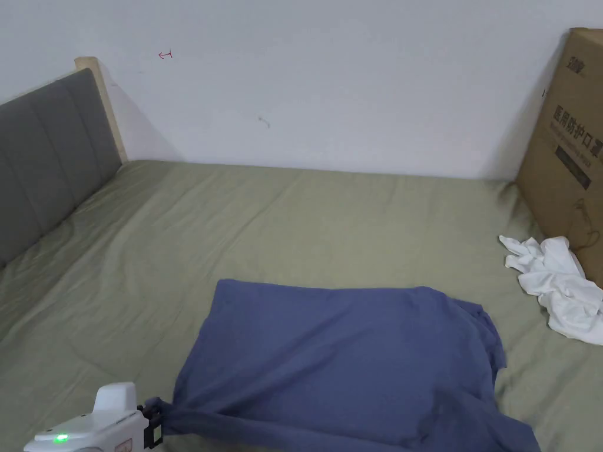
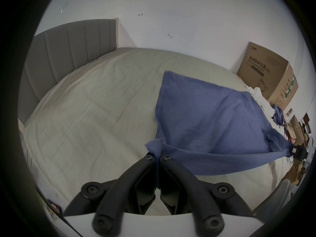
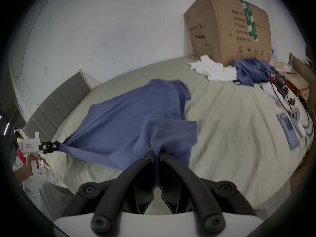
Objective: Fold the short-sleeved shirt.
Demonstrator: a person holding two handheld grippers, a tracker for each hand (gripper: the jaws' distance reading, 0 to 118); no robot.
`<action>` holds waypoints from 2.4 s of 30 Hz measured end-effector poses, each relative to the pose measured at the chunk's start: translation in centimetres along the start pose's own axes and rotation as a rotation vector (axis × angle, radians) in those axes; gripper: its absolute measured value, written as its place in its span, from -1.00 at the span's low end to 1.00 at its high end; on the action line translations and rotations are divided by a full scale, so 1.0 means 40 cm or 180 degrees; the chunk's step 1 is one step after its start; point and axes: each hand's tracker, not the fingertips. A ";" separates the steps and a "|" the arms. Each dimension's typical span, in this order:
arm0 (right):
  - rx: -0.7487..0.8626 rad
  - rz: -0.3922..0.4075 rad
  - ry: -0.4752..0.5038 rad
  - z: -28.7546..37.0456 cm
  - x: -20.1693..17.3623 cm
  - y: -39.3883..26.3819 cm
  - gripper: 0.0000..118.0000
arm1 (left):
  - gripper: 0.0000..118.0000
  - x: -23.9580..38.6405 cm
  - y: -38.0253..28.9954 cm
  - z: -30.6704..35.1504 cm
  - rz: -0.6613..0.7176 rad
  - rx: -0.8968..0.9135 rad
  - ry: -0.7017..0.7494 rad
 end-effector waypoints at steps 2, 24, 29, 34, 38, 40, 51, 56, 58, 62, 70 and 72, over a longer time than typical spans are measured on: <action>-0.0067 -0.0033 -0.0006 0.028 -0.003 -0.046 -0.96 | -1.00 -0.010 -0.052 0.018 0.0007 -0.0063 0.0024; -0.0170 0.0330 -0.0517 0.064 -0.018 -0.026 0.60 | 0.80 0.041 -0.076 0.152 0.0216 0.0142 0.0063; 0.0718 0.0564 -0.0509 0.142 -0.065 0.144 0.60 | 0.79 0.130 0.053 0.290 0.0044 0.1056 -0.0018; 0.1370 0.0846 -0.0634 0.202 -0.144 0.241 0.59 | 0.71 0.230 0.133 0.367 -0.0406 0.1755 0.0149; 0.1578 0.0914 -0.0709 0.212 -0.189 0.258 0.31 | -0.02 0.274 0.146 0.388 -0.0483 0.2119 0.0295; 0.1630 0.0914 -0.0710 0.212 -0.208 0.257 -0.03 | -0.52 0.283 0.145 0.392 -0.0525 0.2155 0.0237; 0.1699 0.0871 -0.0715 0.192 -0.241 0.238 -1.00 | -1.00 0.270 0.124 0.377 -0.0432 0.2051 0.0027; 0.1685 0.0866 -0.0695 0.190 -0.241 0.238 -1.00 | -1.00 0.238 0.123 0.339 -0.0469 0.1572 -0.0049; 0.1660 0.0865 -0.0690 0.185 -0.239 0.231 -1.00 | -1.00 0.214 0.115 0.303 -0.0447 0.1217 -0.0058; 0.1570 0.0855 -0.0683 0.171 -0.226 0.223 -1.00 | -1.00 0.154 0.065 0.223 -0.0295 0.0611 -0.0131; 0.1374 0.0844 -0.0724 0.146 -0.195 0.193 -1.00 | 0.68 0.047 -0.079 0.099 -0.0054 -0.0197 0.0200; 0.1316 0.0830 -0.0724 0.141 -0.186 0.184 -1.00 | 0.68 0.028 -0.102 0.077 -0.0031 -0.0296 0.0280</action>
